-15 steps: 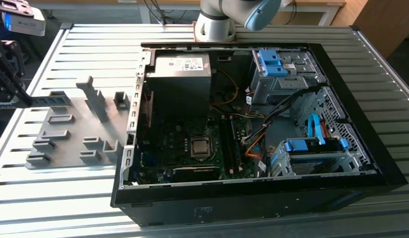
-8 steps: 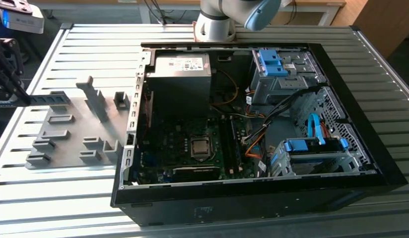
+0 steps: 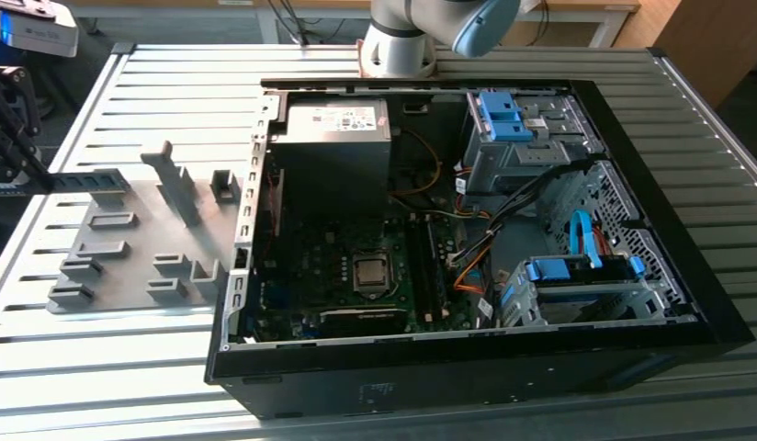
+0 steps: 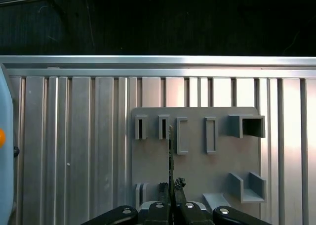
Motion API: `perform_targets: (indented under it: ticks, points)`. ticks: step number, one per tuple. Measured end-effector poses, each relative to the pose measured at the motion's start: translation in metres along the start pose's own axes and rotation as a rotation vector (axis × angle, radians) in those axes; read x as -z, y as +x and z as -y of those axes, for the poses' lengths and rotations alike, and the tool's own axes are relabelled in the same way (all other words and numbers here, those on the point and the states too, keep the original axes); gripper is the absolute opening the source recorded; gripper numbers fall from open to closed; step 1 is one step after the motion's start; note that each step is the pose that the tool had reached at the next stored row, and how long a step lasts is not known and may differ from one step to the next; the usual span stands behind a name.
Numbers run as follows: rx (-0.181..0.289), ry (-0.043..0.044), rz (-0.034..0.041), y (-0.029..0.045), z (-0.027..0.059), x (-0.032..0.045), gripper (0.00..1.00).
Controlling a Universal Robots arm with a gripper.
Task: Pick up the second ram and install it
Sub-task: 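Pick up the second ram and move it above second insertion slot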
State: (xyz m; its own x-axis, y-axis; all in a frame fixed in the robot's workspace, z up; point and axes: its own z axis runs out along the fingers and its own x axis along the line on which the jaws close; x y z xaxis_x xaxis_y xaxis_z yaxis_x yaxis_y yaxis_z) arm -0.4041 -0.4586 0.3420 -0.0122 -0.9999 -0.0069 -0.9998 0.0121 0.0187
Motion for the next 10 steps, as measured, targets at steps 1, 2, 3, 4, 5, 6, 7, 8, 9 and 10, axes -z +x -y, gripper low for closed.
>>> perform_targets:
  ticks: [1, 2, 3, 4, 5, 6, 7, 8, 9, 10]
  points:
    - [0.0, 0.0, 0.0, 0.0, 0.0, 0.0007, 0.14]
    - [0.0, 0.0001, 0.0, 0.0, 0.0, 0.0014, 0.14]
    - [0.0, 0.0, 0.0, 0.0, 0.0, 0.0021, 0.14]
    - [0.0, -0.0001, -0.0001, 0.0, 0.0, 0.003, 0.14]
    - [0.0, -0.0002, -0.0001, 0.0, -0.0001, 0.004, 0.14]
    - [0.0, 0.0, 0.0, 0.0, -0.0001, 0.0048, 0.14]
    - [0.0, 0.0001, 0.0, 0.0, -0.0001, 0.0056, 0.14]
    - [0.0, 0.0, 0.0, 0.0, -0.0001, 0.0066, 0.14]
    - [0.0, 0.0001, 0.0, 0.0, -0.0001, 0.0076, 0.14]
    - [0.0, 0.0, 0.0, -0.0001, -0.0001, 0.0086, 0.14]
